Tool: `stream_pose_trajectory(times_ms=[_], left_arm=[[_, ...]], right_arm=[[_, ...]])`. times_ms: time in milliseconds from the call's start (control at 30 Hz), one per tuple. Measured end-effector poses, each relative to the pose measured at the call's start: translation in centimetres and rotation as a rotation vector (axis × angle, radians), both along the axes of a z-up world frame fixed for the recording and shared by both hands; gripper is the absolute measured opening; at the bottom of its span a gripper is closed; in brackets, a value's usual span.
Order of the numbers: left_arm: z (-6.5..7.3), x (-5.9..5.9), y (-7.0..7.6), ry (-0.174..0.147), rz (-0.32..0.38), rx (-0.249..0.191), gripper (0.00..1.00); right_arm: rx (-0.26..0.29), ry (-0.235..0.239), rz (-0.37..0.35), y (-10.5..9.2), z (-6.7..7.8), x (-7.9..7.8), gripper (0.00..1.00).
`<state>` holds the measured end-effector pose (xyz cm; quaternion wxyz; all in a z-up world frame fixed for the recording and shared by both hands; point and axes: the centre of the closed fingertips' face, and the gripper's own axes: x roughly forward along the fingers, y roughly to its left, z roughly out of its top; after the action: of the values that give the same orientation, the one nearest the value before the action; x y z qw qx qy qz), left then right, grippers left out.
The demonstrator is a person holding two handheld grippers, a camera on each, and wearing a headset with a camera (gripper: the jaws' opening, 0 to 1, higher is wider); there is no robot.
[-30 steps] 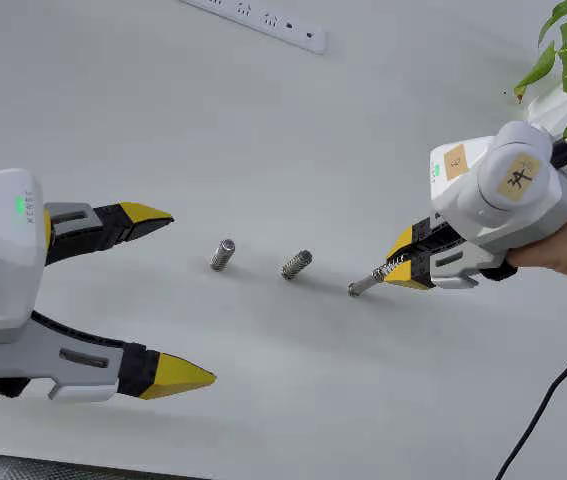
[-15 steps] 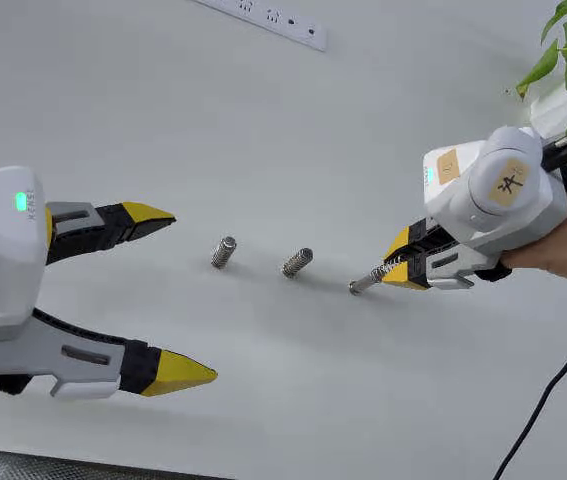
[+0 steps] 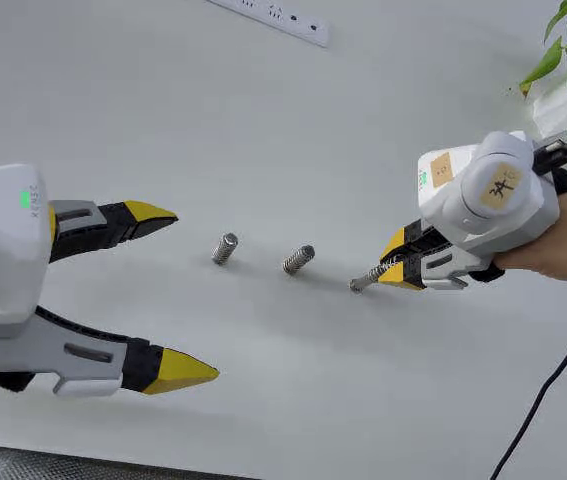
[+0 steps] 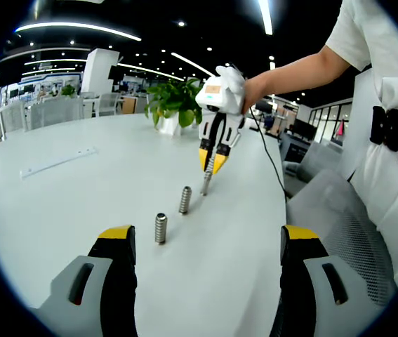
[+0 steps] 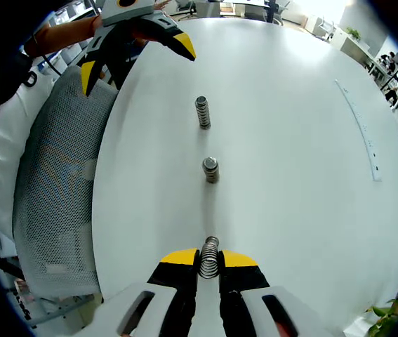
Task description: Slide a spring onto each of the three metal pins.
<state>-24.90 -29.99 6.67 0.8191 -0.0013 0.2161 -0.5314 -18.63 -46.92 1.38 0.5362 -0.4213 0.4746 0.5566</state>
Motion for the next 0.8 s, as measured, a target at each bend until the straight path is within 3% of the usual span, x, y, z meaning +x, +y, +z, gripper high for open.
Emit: stream_pose_trajectory(times_ms=[800], left_arm=[[0.1,0.2,-0.1,0.004,0.005,-0.011,0.83]], right_arm=[[0.007,-0.003,-0.005,0.3,-1.6,-0.1,0.08]])
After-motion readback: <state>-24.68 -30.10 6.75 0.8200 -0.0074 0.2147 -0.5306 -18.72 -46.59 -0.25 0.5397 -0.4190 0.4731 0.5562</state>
